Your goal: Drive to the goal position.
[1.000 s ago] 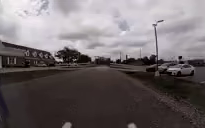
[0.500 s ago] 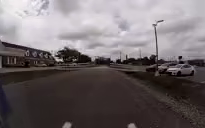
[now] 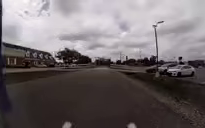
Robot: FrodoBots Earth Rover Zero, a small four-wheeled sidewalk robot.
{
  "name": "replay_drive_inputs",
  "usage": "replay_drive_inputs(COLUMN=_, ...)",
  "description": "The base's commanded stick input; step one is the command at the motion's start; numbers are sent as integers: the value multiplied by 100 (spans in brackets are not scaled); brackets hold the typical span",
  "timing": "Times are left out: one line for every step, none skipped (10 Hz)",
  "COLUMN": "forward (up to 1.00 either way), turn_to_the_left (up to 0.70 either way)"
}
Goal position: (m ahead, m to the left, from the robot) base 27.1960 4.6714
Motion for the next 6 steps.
replay_drive_inputs(forward=45, turn_to_the_left=0)
replay_drive_inputs(forward=45, turn_to_the_left=0)
replay_drive_inputs(forward=45, turn_to_the_left=0)
replay_drive_inputs(forward=45, turn_to_the_left=0)
replay_drive_inputs(forward=45, turn_to_the_left=0)
replay_drive_inputs(forward=45, turn_to_the_left=0)
